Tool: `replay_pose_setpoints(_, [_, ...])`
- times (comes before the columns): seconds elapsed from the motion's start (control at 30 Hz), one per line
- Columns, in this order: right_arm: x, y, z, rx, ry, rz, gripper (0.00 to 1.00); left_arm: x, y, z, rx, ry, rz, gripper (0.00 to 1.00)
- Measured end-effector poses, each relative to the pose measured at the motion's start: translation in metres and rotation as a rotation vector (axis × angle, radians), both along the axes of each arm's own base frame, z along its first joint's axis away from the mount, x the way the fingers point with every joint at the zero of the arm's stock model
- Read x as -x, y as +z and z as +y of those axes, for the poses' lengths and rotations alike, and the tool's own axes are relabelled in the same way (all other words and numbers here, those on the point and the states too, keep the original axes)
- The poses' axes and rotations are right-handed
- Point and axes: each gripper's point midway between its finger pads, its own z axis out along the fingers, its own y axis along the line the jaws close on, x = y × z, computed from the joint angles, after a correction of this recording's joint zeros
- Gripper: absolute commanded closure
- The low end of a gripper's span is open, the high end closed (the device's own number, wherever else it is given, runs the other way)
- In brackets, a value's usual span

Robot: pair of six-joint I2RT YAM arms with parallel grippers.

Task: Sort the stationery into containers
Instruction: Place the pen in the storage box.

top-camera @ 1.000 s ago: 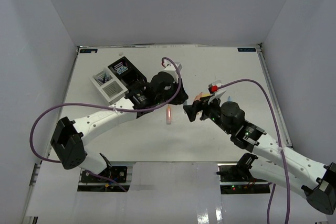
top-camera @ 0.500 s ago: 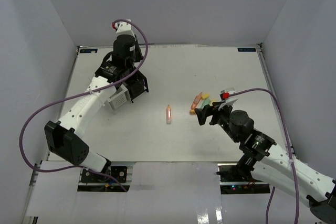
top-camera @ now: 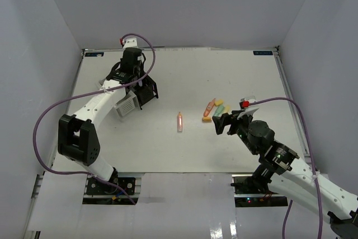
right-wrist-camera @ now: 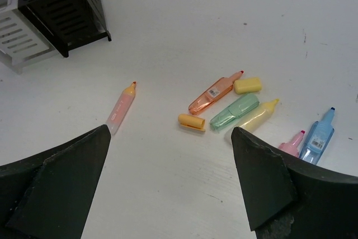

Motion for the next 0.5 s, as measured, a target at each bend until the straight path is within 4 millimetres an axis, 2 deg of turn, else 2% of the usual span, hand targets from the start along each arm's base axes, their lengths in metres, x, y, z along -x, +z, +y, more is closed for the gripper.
replay_pose_setpoints(0.07, [0.0, -0.004, -0.001, 0.007, -0.004, 0.005, 0.05, 0.002, -0.007, 0.0, 0.0, -0.004, 0.013, 0.79])
replay_pose_setpoints(0.1, [0.0, -0.006, -0.001, 0.014, -0.005, 0.01, 0.06, 0.003, -0.011, -0.001, 0.001, -0.007, 0.022, 0.72])
replay_pose_setpoints(0.23, [-0.001, -0.013, -0.001, 0.033, -0.009, 0.028, 0.07, 0.006, -0.019, 0.0, -0.003, -0.009, 0.039, 0.55])
replay_pose_setpoints(0.27, [-0.001, -0.014, -0.001, 0.034, -0.009, 0.029, 0.07, 0.006, -0.02, 0.0, -0.004, -0.009, 0.041, 0.48])
replay_pose_setpoints(0.47, [0.0, -0.022, -0.002, 0.048, -0.009, 0.045, 0.07, 0.006, -0.022, -0.002, 0.0, -0.016, 0.046, 0.31])
replay_pose_setpoints(0.5, [0.0, -0.023, -0.002, 0.047, -0.01, 0.045, 0.07, 0.006, -0.022, -0.002, 0.002, -0.016, 0.047, 0.24])
